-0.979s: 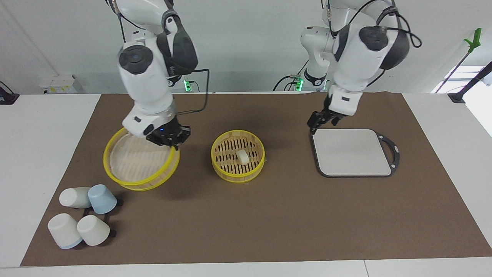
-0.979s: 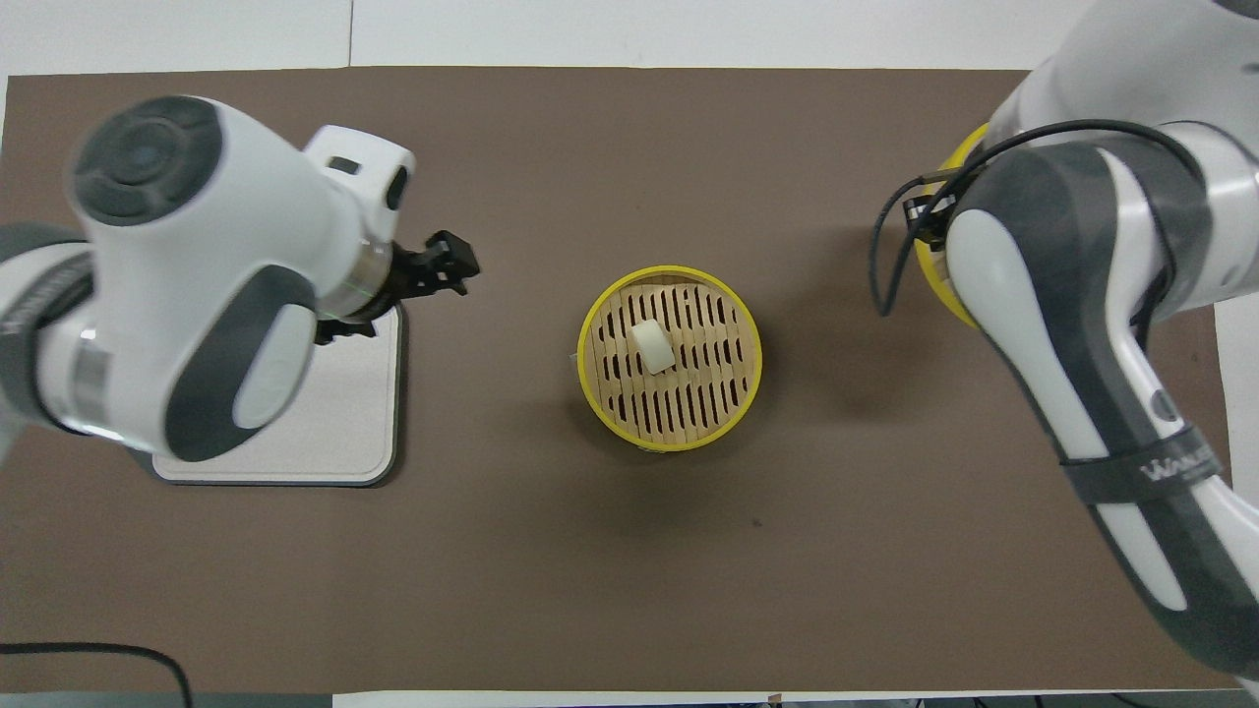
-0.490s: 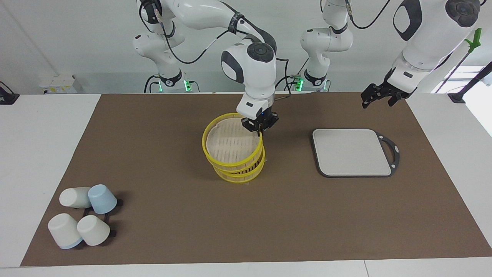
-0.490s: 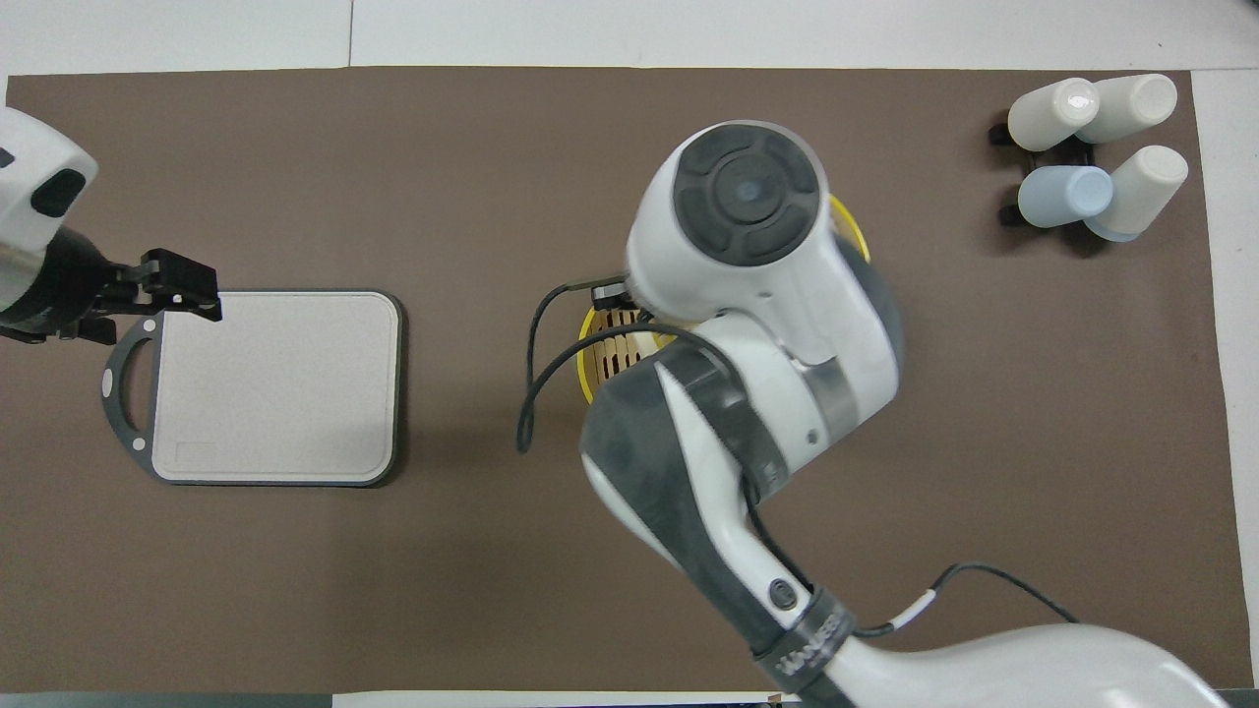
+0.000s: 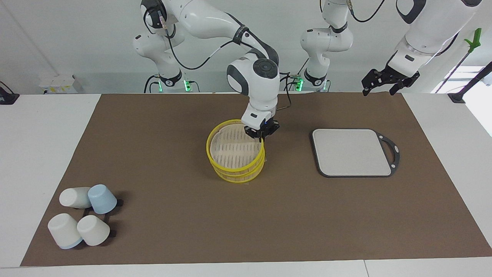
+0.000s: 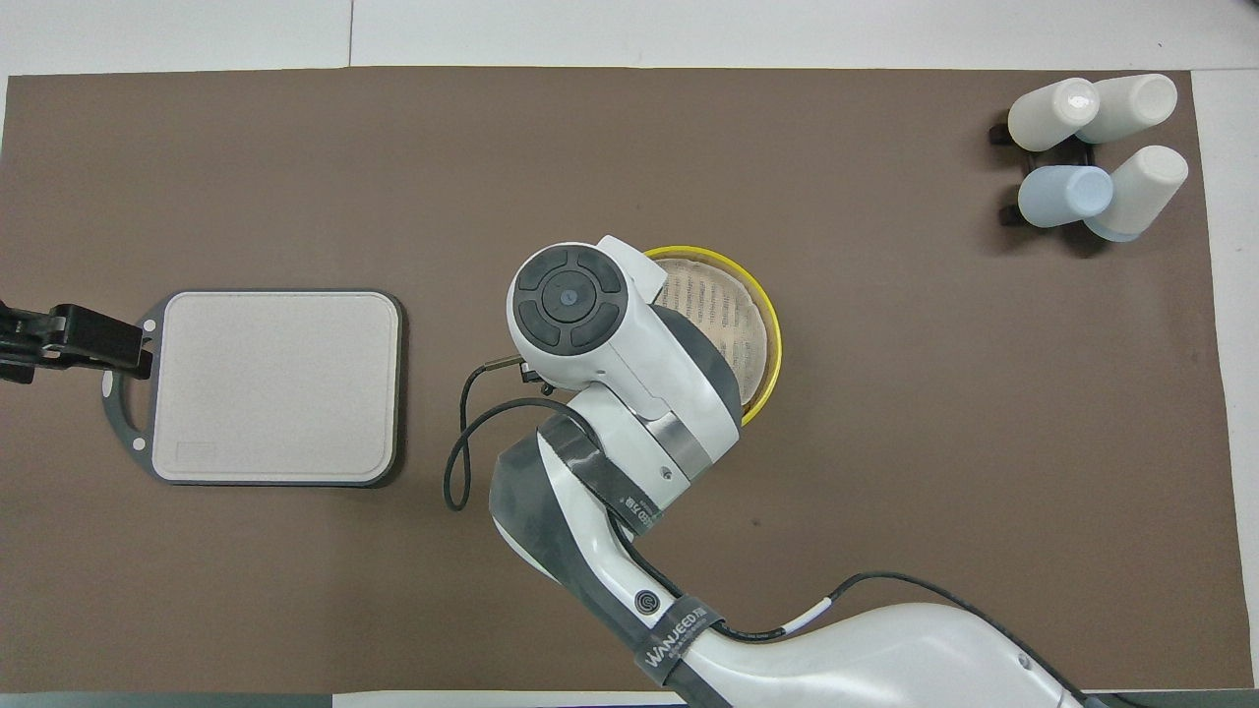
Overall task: Place bun in steamer
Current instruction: 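Lower the lid onto the steamer with the right gripper and release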
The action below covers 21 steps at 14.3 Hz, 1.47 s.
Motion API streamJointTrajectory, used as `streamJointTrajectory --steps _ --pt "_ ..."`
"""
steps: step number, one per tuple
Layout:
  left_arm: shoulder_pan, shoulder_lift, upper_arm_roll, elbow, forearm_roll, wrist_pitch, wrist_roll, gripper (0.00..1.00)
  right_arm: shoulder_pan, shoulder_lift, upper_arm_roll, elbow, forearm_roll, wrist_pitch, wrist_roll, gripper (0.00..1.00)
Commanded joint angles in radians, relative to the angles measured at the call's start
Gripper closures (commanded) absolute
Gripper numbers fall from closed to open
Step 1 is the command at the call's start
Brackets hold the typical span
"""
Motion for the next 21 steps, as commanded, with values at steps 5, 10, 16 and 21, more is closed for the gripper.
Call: streamJointTrajectory --steps 5,10,16,21 --pt "0.005 -0.015 0.020 -0.031 -0.030 0.058 0.016 0.00 0.025 -0.043 -0.001 -0.124 -0.005 0.113 0.041 1.00" --pt "0.005 -0.015 0.021 -0.031 -0.030 0.061 0.025 0.00 0.020 -0.052 -0.001 -0.152 -0.004 0.133 0.040 1.00" --pt "0.008 -0.015 0.021 -0.033 -0.029 0.075 0.025 0.00 0.011 -0.050 -0.009 -0.101 -0.005 0.118 0.078 0.00" --pt "0.006 -0.015 0.020 -0.033 -0.029 0.079 0.025 0.00 -0.171 -0.168 -0.052 0.040 -0.013 -0.182 0.003 0.00"
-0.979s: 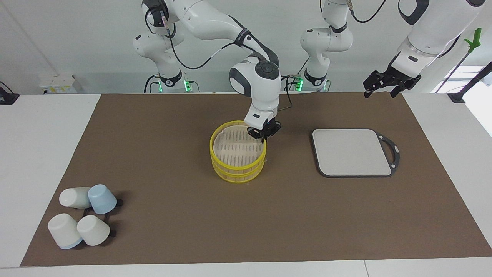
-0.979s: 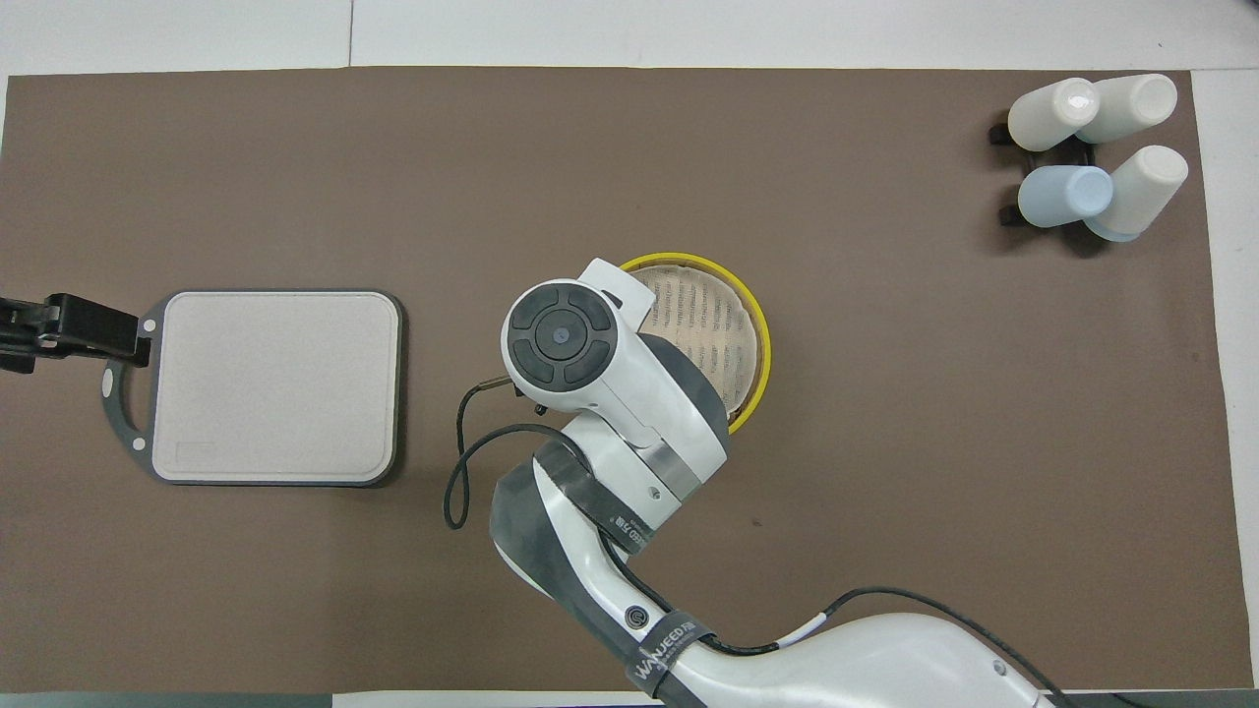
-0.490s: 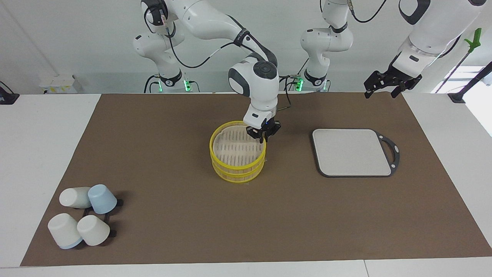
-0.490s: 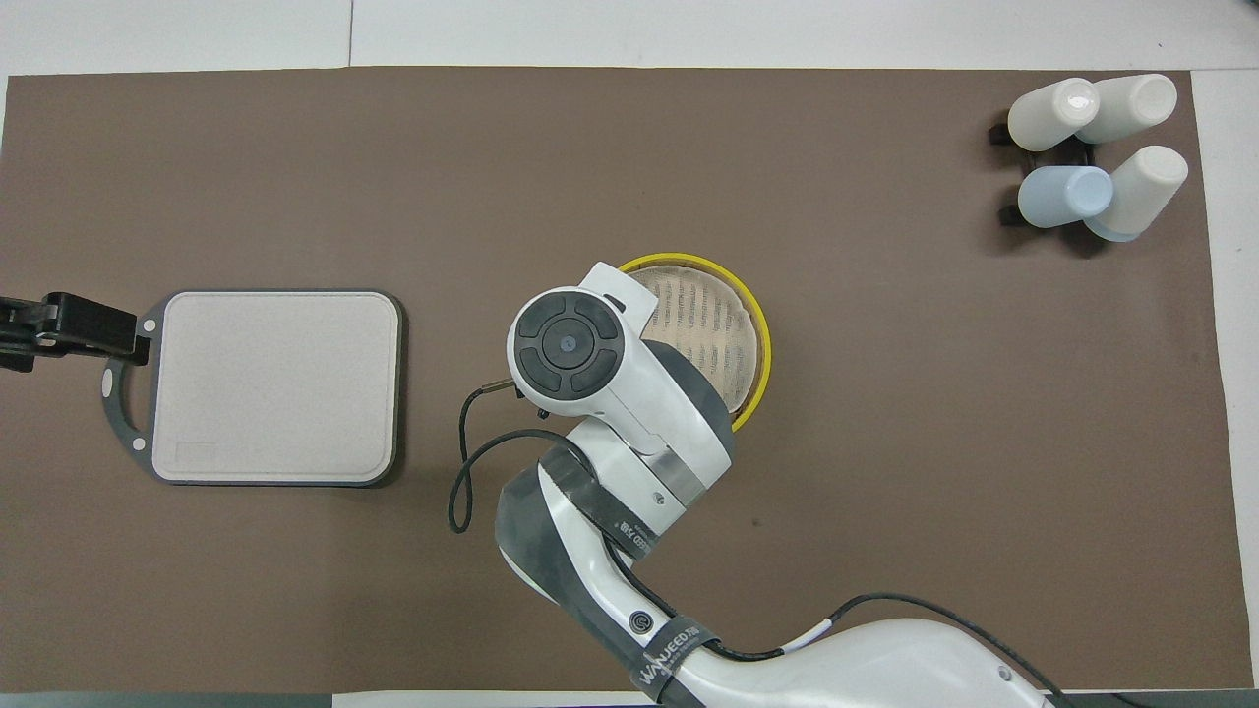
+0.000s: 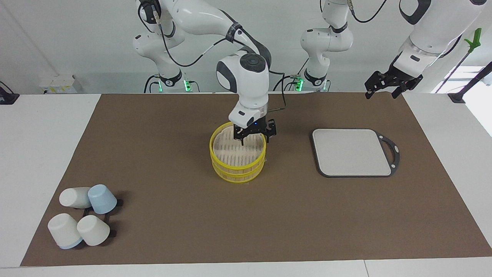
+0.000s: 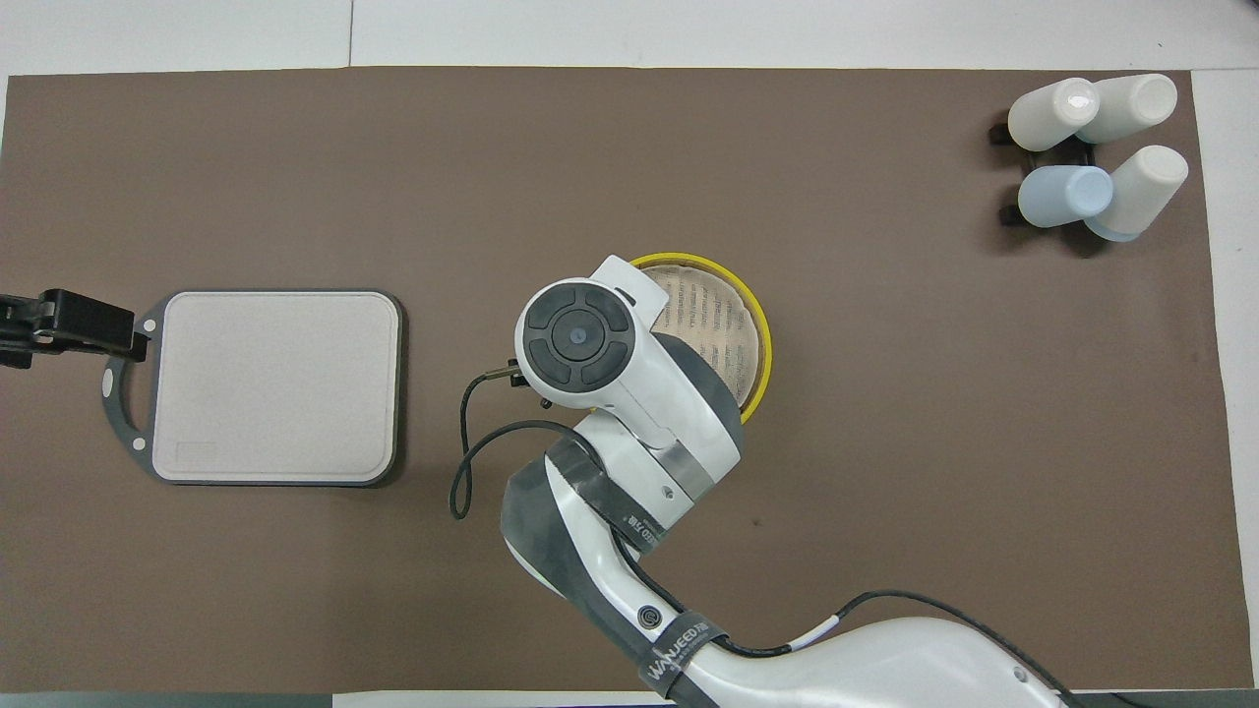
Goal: Place bun in steamer
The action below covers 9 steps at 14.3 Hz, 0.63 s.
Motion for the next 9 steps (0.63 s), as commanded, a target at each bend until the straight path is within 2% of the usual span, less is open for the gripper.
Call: streamJointTrajectory --steps 1,3,5,6,9 --pt "0.003 -0.016 0.000 -0.023 -0.014 0.024 0.020 0.00 -0.160 -0.130 0.012 0.006 0.003 -0.231 -0.078 0.00" --pt "0.002 -0.016 0.000 -0.023 -0.014 0.024 0.020 0.00 -0.297 -0.205 0.014 0.000 0.013 -0.394 -0.113 0.00" --pt "-0.001 -0.014 -0.001 -0.021 -0.006 0.024 0.022 0.00 -0.363 -0.284 0.012 -0.012 0.013 -0.491 -0.199 0.00" --pt "-0.003 -0.014 -0.001 -0.021 -0.005 0.024 0.020 0.00 -0.393 -0.340 0.012 -0.058 0.010 -0.544 -0.245 0.00" --pt "-0.003 -0.013 -0.001 -0.018 -0.002 0.026 0.035 0.00 -0.461 -0.417 0.012 -0.120 0.010 -0.536 -0.259 0.00"
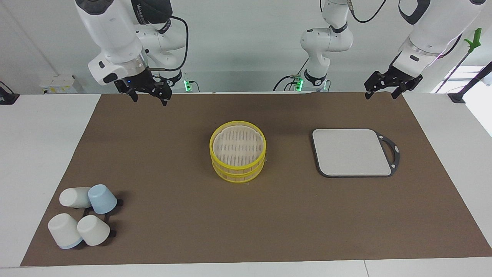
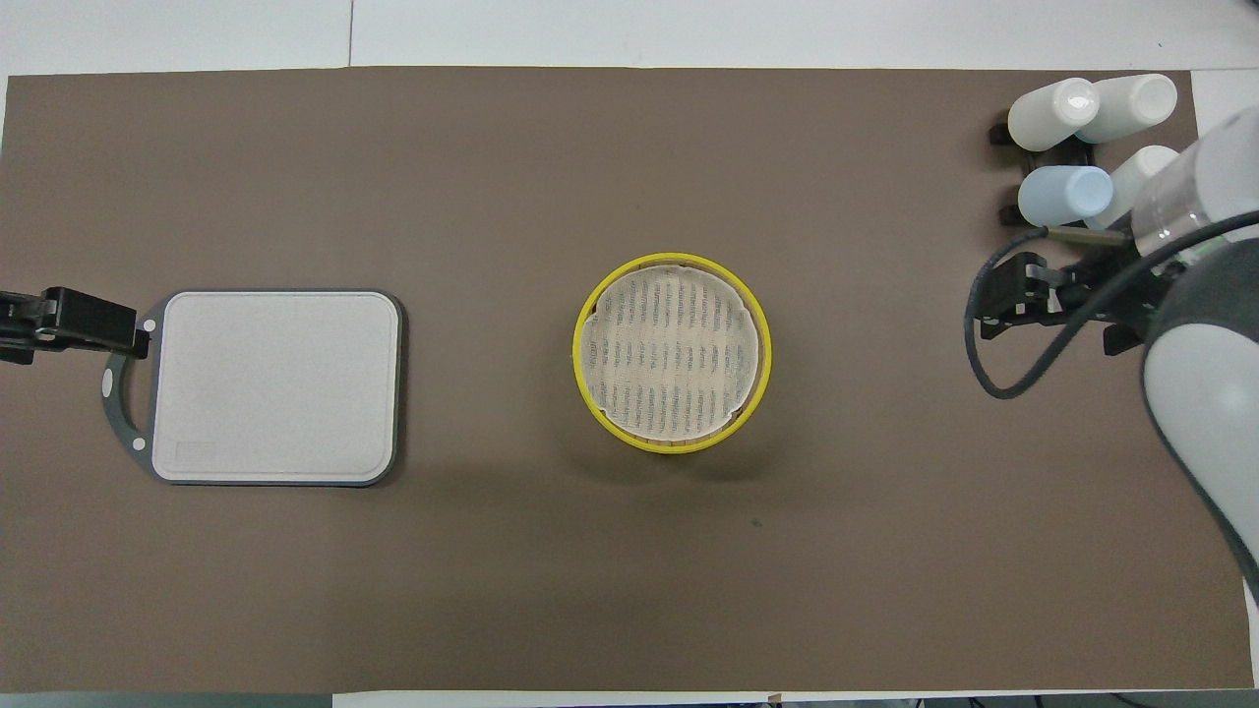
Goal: Place bun in steamer
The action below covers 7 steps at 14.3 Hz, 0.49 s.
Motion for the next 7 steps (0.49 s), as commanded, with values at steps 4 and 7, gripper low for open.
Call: streamJointTrajectory --steps 4,7 --pt "-0.002 -0.011 0.002 -0.017 0.017 0.022 0.032 0.00 -0.107 -0.066 0.015 -0.083 0.007 0.112 -0.021 0.00" --pt "-0.004 -0.010 0.002 -0.015 0.034 0.022 0.033 0.00 -0.119 -0.064 0.015 -0.077 0.008 0.164 -0.024 0.00"
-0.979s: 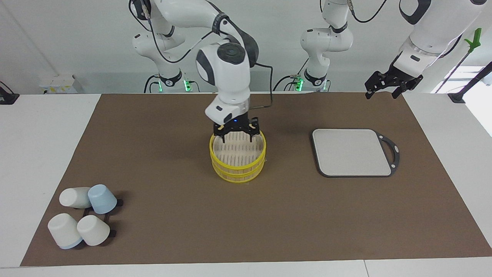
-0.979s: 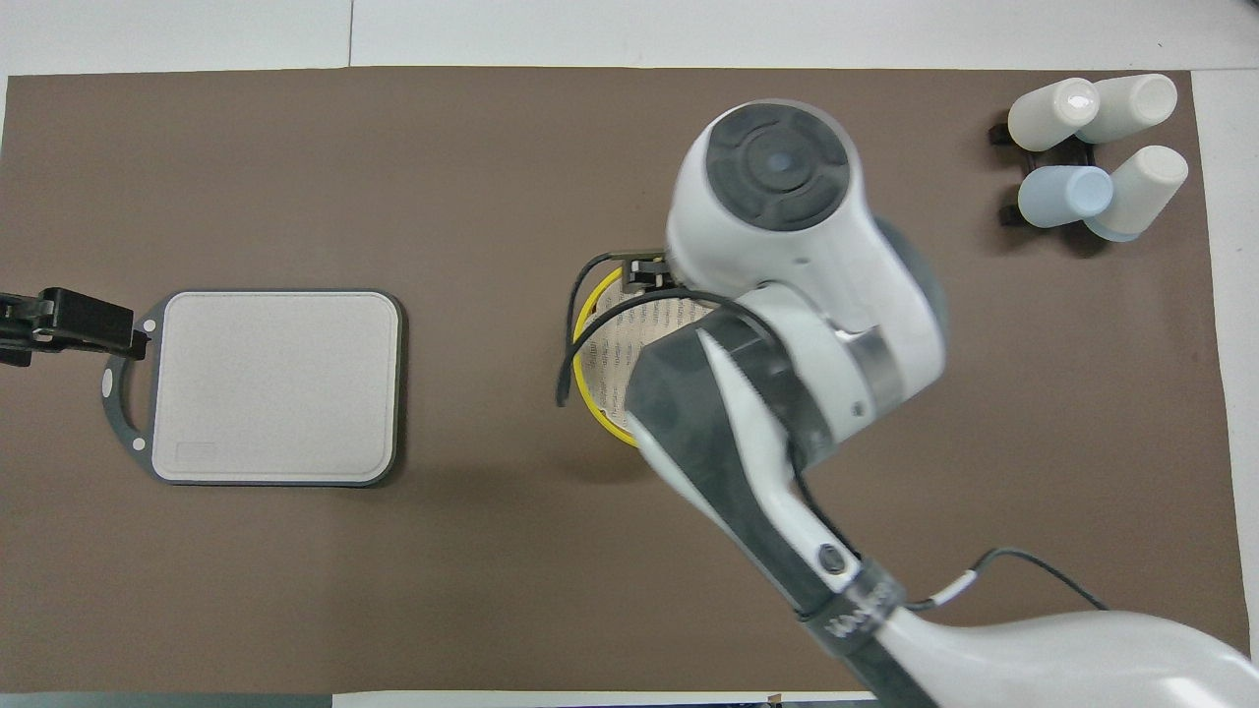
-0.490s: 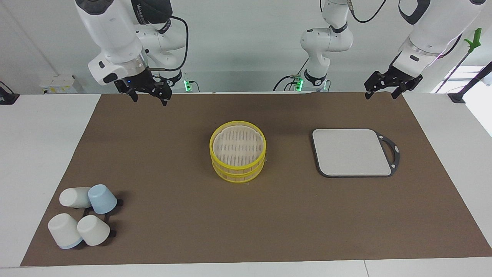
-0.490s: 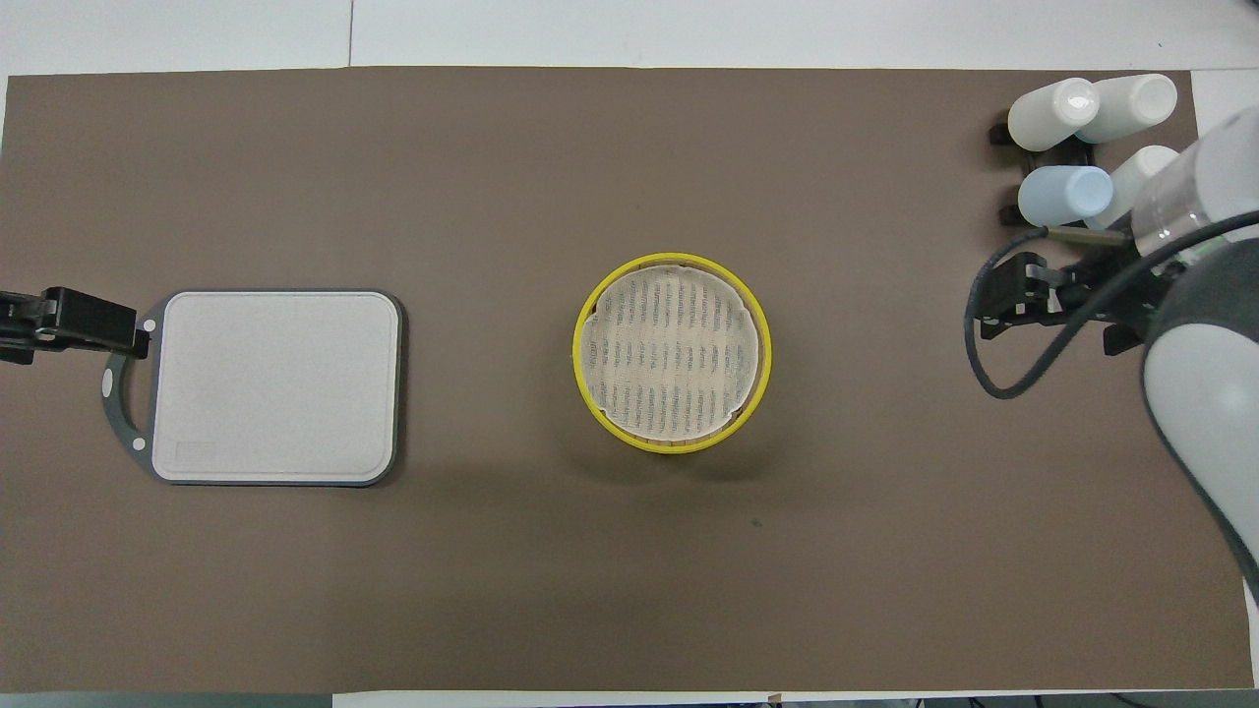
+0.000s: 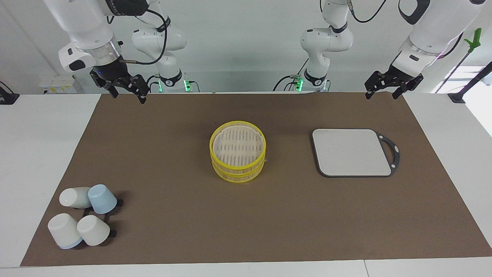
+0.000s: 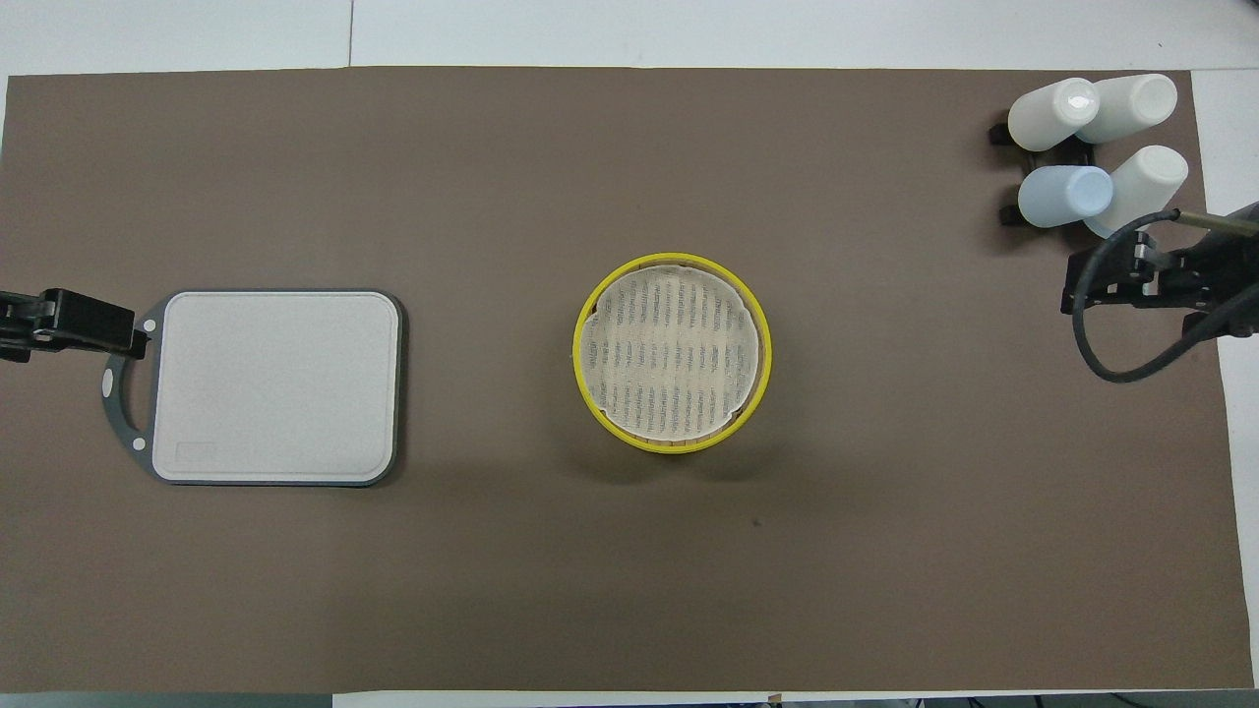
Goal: Place bun in steamer
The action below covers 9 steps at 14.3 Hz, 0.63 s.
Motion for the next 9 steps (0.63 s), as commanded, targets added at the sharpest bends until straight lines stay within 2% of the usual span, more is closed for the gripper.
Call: streamJointTrajectory --steps 1,3,9 --pt "-0.004 -0.010 0.002 -0.015 0.024 0.019 0.017 0.00 -0.029 -0.012 0.014 -0.023 0.008 0.053 -0.039 0.00" --pt "-0.004 -0.010 0.002 -0.015 0.024 0.021 0.015 0.00 -0.031 -0.008 0.014 -0.018 -0.001 0.064 -0.097 0.00" --pt "-0.004 -0.010 0.002 -0.014 0.024 0.021 0.015 0.00 -0.035 -0.010 0.014 -0.018 -0.006 0.060 -0.105 0.00"
